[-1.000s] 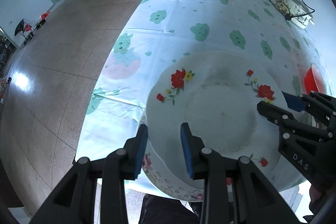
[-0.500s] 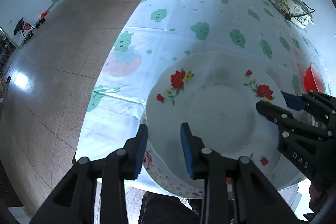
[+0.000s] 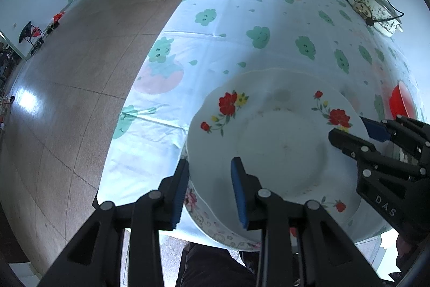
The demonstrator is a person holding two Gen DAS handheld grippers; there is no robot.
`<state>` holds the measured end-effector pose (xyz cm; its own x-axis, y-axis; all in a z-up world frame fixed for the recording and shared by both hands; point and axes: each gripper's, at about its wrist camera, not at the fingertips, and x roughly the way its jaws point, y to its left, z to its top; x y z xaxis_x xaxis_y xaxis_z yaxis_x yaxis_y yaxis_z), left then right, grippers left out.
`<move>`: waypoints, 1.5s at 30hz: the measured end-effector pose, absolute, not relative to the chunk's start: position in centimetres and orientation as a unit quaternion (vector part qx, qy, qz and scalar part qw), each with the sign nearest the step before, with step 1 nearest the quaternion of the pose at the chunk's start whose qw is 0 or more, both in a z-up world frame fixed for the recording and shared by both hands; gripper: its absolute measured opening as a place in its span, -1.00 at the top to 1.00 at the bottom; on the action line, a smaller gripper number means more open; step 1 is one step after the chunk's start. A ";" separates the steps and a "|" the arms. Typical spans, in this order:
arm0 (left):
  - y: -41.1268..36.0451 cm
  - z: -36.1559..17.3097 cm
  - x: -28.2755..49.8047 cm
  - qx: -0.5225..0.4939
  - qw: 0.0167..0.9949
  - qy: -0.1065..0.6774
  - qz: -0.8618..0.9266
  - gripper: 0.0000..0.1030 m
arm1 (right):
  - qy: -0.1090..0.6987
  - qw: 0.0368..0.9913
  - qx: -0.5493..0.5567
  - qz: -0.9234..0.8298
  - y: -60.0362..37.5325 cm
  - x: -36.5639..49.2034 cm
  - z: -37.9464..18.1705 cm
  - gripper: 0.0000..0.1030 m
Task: Organize plates and bowls
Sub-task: 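Carry the red-flower plate over the stacked plates with both grippers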
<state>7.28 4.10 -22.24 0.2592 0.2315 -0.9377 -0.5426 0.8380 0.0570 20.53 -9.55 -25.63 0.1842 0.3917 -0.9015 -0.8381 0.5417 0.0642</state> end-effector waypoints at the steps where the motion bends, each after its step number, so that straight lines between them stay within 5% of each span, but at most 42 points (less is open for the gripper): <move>1: 4.1 -22.2 7.3 -0.140 0.781 0.556 0.248 0.41 | 0.482 0.733 -0.231 0.419 -9.6 20.5 -25.6 0.34; 42: 5.3 -24.5 5.6 -0.158 0.758 0.579 0.256 0.42 | 0.496 0.698 -0.262 0.446 -8.6 18.7 -27.5 0.34; 44: 5.1 -24.3 5.7 -0.172 0.769 0.571 0.231 0.98 | 0.494 0.696 -0.267 0.447 -8.5 18.6 -27.6 0.34; 45: 4.4 -23.9 6.2 -0.179 0.777 0.567 0.207 0.99 | 0.490 0.695 -0.275 0.448 -8.4 18.4 -27.6 0.36</move>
<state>6.16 4.39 -23.92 0.2714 0.1191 -0.9551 -0.5251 0.8500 -0.0432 18.42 -8.42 -27.60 0.1181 0.3534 -0.9280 -0.8931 0.4463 0.0563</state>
